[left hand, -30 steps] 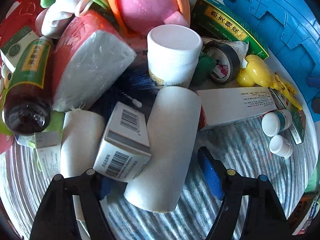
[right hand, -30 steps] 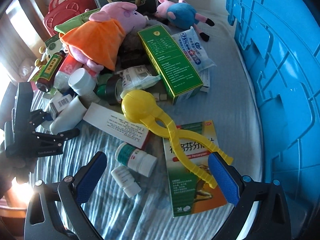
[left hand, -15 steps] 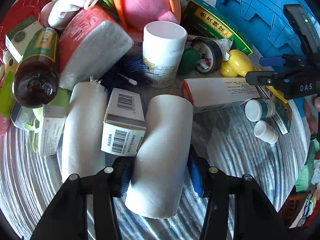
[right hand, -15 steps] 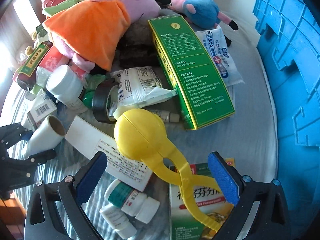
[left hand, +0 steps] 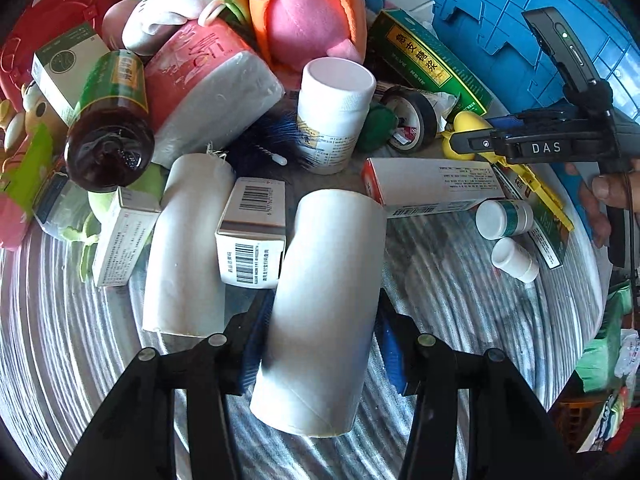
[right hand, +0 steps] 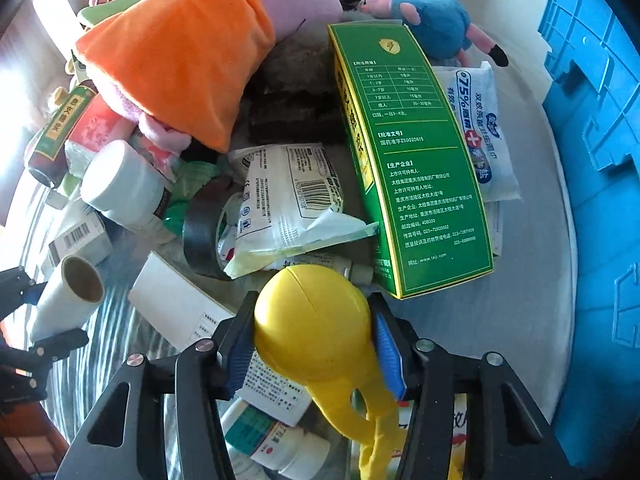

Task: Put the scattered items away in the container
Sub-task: 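Grasp the white paper roll with left tool while right tool grasps the yellow toy clamp, then lift and carry the paper roll with left tool while right tool carries the yellow clamp over the crate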

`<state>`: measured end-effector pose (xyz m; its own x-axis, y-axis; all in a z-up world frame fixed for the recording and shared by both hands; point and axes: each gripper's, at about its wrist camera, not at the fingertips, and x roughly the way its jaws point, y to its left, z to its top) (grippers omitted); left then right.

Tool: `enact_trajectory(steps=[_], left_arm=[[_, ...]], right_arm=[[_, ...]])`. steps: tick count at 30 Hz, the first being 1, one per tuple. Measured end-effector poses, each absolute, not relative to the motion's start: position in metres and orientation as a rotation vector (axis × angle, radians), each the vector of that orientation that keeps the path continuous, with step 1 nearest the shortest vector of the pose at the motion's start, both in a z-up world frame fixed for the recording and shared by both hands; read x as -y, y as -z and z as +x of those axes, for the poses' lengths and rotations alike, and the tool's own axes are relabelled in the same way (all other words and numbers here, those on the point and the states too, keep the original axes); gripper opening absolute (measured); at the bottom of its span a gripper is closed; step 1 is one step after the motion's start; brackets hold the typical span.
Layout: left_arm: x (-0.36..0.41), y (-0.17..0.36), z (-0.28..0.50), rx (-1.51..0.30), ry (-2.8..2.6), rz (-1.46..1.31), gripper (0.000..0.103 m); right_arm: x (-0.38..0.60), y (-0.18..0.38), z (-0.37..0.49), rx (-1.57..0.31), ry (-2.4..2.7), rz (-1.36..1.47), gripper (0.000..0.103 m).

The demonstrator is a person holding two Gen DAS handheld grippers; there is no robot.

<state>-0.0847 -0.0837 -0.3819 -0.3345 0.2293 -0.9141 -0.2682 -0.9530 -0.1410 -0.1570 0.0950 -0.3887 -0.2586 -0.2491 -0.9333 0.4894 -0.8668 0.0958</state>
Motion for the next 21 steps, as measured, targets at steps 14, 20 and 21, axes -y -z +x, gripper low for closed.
enact_trajectory(steps=[14, 20, 21], left_arm=[[0.087, 0.346, -0.061, -0.053, -2.395, -1.505, 0.049], [0.087, 0.326, -0.058, -0.062, -2.422, -1.468, 0.049], [0.088, 0.322, -0.057, -0.064, -2.428, -1.461, 0.049]], right_arm=[[-0.109, 0.343, -0.136, -0.21, 2.243, 1.477, 0.052], [-0.112, 0.312, -0.119, -0.186, 2.29, 1.433, 0.052], [-0.114, 0.309, -0.115, -0.18, 2.298, 1.423, 0.052]])
